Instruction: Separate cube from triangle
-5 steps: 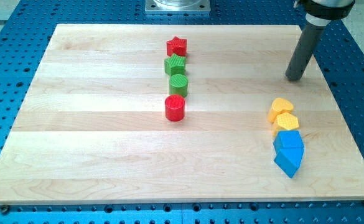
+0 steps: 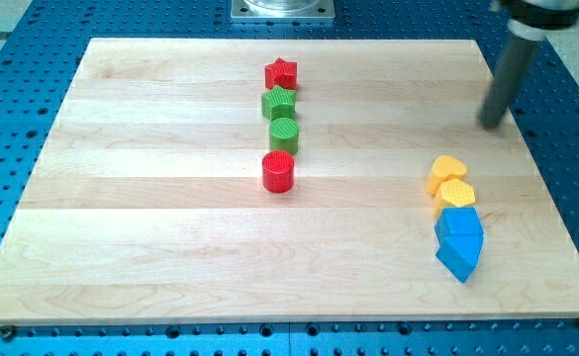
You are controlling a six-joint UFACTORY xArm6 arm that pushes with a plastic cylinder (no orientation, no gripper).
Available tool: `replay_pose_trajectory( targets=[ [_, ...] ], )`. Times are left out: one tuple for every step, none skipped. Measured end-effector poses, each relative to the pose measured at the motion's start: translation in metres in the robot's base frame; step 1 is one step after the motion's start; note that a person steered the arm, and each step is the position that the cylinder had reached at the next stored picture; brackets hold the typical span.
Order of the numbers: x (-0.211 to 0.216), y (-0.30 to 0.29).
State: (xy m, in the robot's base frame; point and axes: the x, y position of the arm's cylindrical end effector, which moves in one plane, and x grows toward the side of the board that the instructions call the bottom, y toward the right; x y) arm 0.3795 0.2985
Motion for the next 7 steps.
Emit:
replay_pose_trajectory(
  targets=[
    [0.077, 0.027],
    [0.108, 0.027],
    [0.120, 0.021],
    [0.143, 0.002],
    [0.152, -0.050],
    [0.159, -0.091],
    [0.160, -0.150]
  ],
)
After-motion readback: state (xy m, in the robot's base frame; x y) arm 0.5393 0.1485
